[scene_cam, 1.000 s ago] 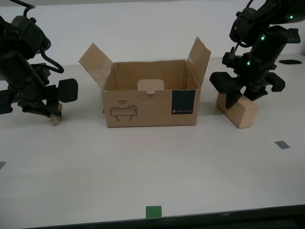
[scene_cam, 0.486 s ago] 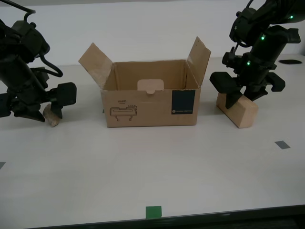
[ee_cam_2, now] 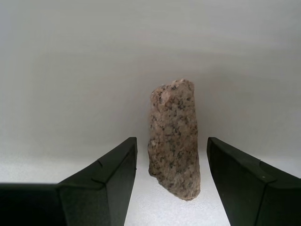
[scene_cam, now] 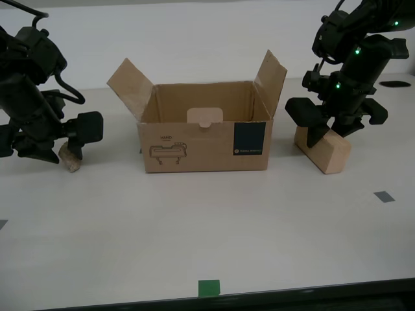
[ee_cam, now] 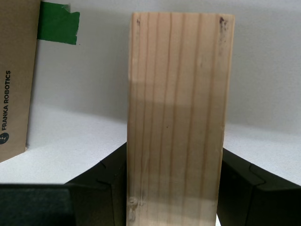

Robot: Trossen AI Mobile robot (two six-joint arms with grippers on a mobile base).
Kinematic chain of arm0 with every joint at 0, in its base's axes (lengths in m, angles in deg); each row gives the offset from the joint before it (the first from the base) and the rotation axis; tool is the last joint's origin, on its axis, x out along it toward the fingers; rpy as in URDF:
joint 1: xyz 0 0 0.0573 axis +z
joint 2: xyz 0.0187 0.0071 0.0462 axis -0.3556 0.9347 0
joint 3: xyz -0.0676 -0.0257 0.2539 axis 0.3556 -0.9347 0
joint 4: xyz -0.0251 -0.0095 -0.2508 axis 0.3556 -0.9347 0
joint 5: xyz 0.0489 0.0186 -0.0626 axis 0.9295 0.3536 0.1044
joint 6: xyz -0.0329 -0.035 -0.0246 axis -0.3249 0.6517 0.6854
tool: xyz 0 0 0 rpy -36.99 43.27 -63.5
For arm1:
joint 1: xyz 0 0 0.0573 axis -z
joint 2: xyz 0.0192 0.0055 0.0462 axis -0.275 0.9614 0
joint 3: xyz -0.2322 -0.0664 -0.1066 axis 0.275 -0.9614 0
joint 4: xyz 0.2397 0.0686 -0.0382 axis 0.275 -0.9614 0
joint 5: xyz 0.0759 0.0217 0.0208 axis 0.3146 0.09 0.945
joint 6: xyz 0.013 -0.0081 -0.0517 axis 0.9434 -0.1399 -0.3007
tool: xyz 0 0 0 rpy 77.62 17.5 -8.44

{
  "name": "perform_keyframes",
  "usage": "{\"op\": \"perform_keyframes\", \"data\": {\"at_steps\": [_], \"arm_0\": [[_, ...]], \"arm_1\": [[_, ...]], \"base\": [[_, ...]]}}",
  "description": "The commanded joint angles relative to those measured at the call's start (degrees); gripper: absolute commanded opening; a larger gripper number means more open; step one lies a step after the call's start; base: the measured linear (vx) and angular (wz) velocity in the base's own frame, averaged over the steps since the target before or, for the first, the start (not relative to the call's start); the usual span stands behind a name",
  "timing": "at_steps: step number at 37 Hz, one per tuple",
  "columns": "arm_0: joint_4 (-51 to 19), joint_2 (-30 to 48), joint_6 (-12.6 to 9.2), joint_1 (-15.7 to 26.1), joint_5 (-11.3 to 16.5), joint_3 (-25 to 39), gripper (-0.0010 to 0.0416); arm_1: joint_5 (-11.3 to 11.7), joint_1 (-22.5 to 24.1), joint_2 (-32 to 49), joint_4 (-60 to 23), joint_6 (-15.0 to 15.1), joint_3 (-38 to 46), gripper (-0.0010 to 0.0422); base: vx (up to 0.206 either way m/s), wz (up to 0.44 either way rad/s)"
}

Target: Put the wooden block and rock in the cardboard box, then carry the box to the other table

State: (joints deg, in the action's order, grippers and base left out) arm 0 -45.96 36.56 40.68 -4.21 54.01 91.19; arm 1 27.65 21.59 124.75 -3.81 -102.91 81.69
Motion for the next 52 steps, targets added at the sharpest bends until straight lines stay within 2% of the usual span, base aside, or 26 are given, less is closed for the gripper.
{"op": "perform_keyframes", "data": {"at_steps": [1, 10, 15, 28, 37, 52], "arm_0": [[0.1, 0.0, 0.0, 0.0, 0.3, 0.0, -0.0001], [0.1, 0.0, 0.0, 0.1, 0.3, 0.0, 0.0000], [0.1, 0.0, 0.0, 0.1, 0.3, 0.0, -0.0001], [0.2, 0.0, 0.0, 0.2, 0.3, 0.0, -0.0001], [0.2, 0.0, 0.0, 0.3, 0.3, 0.0, 0.0000], [0.2, 0.0, 0.0, 0.3, 0.3, 0.0, -0.0001]], "arm_1": [[0.3, 0.0, 0.0, 0.9, -0.2, 0.0, 0.0187], [0.5, 0.0, 0.0, 2.5, -1.6, 0.0, 0.0181], [2.8, 0.0, 0.0, 2.7, -1.6, 0.0, 0.0181], [2.8, 0.0, 0.0, 2.7, -1.9, 0.0, 0.0181], [2.6, 0.0, 0.0, 0.9, -7.1, 0.0, 0.0181], [2.6, 0.0, 0.0, 0.8, -7.3, 0.0, 0.0181]], "base": [[0.000, 0.000], [0.000, 0.000], [0.000, 0.000], [0.000, 0.000], [0.000, 0.000], [0.000, 0.000]]}}
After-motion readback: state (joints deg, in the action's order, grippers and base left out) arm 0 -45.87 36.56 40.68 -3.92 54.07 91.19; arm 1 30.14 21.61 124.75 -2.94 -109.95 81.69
